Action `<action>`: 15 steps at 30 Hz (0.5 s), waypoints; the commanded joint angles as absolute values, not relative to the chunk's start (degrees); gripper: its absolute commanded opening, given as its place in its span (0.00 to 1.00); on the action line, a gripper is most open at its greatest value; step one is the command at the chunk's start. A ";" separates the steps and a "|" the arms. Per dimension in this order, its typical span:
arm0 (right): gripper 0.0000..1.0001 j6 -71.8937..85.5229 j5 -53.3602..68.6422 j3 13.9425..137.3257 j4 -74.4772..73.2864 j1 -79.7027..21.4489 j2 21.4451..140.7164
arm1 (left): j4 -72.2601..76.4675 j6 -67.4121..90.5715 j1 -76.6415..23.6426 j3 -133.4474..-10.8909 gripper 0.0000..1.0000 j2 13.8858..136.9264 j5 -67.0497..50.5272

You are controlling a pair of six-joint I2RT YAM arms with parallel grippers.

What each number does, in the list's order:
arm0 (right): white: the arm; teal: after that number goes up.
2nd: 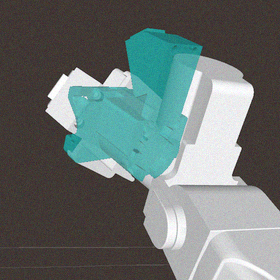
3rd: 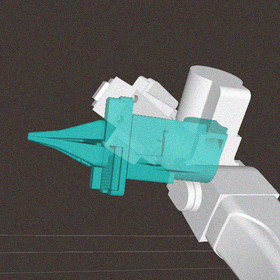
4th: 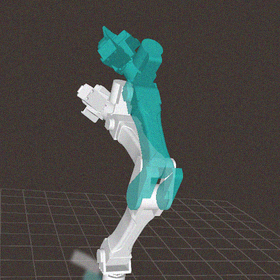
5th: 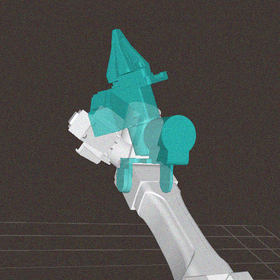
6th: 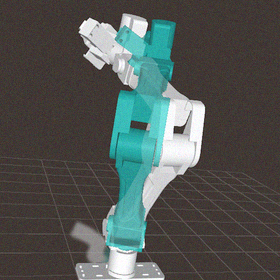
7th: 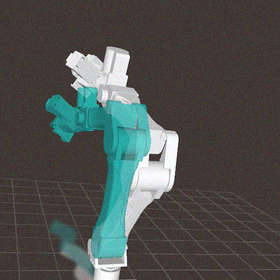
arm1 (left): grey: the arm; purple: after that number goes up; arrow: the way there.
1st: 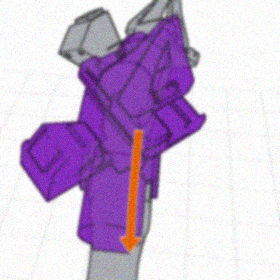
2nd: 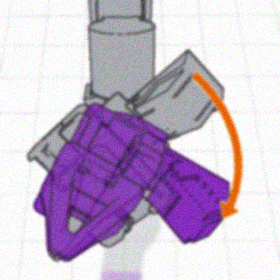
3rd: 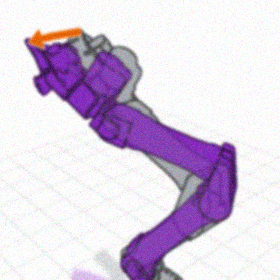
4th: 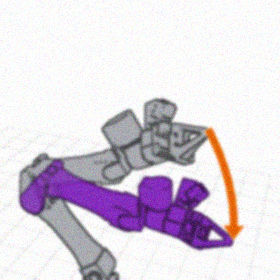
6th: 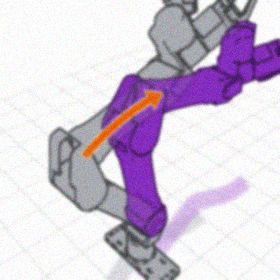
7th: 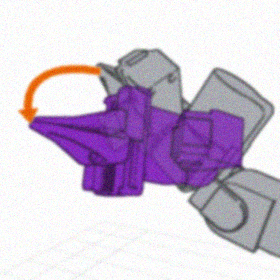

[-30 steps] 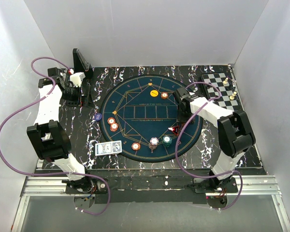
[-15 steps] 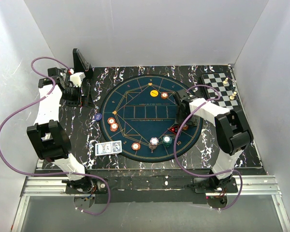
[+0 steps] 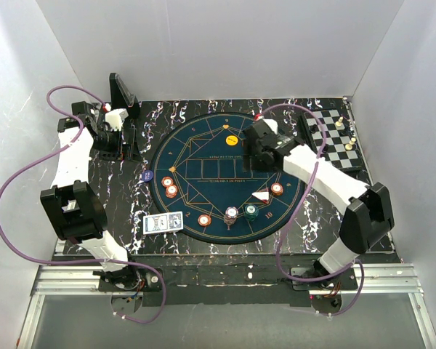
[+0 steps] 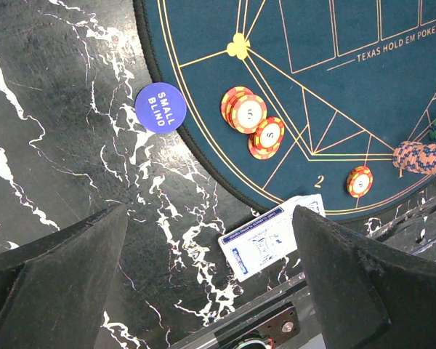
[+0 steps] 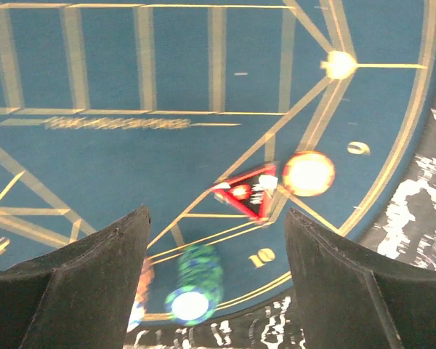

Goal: Distribute texas hold em gaming equipment

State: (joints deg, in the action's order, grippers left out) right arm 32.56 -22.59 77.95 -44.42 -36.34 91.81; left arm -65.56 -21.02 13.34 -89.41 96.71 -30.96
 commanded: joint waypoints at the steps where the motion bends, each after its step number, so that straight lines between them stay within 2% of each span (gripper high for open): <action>1: 0.84 31.20 -19.70 84.01 -48.16 -45.16 92.54 | -65.04 -21.09 13.62 -89.03 0.98 94.39 -32.78; 6: 0.87 29.71 -15.74 86.04 -47.55 -52.37 97.28 | -64.78 -21.09 13.62 -88.77 0.98 94.13 -32.87; 15: 0.90 29.35 -12.92 84.64 -46.76 -55.46 102.39 | -64.95 -21.18 13.62 -88.77 0.98 93.87 -32.78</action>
